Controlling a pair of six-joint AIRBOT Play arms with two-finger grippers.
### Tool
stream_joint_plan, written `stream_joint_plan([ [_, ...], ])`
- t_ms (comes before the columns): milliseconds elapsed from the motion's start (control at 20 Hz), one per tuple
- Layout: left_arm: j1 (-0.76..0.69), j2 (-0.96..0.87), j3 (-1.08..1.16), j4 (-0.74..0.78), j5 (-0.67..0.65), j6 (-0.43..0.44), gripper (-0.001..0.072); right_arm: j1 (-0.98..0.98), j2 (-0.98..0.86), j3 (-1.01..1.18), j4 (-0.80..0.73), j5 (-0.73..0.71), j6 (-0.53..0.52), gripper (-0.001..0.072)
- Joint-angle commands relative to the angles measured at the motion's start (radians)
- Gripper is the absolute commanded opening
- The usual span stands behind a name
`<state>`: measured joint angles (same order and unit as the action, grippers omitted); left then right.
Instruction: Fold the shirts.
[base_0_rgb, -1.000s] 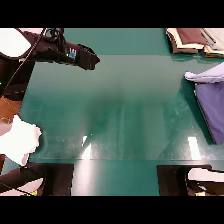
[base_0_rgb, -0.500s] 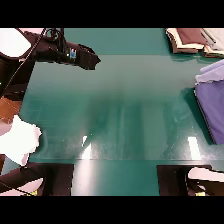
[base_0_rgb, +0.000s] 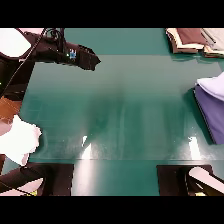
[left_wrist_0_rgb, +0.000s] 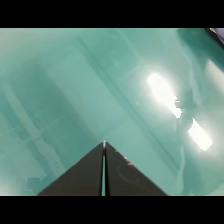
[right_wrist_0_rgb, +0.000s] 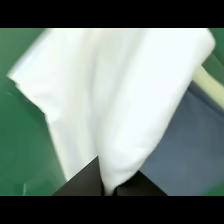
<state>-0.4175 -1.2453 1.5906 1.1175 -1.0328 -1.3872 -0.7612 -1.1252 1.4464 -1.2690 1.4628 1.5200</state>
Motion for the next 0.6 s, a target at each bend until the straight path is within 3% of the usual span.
stream_joint_plan([
  [0,0.0,0.001,0.0,0.0,-0.002,0.008,0.0029,-0.089,0.102,-0.243,-0.123,-0.022,0.008,0.0027],
  [50,0.0,0.001,0.0,0.0,-0.003,0.008,0.0029,-0.105,0.113,-0.286,-0.15,-0.042,0.007,0.012],
  [100,0.0,0.001,0.0,0.001,-0.005,0.008,0.0029,-0.12,0.116,-0.32,-0.175,-0.062,0.006,0.0431],
  [150,0.0,0.001,0.0,0.0,-0.005,0.008,0.003,-0.134,0.113,-0.338,-0.171,-0.077,0.006,0.0696],
  [350,0.0,0.001,0.0,0.0,-0.004,0.008,0.003,-0.106,0.103,-0.277,0.018,-0.077,0.005,0.0709],
  [550,0.0,0.001,0.0,0.002,0.035,0.008,0.003,0.14,0.143,-0.163,0.179,-0.157,0.005,0.0699],
])
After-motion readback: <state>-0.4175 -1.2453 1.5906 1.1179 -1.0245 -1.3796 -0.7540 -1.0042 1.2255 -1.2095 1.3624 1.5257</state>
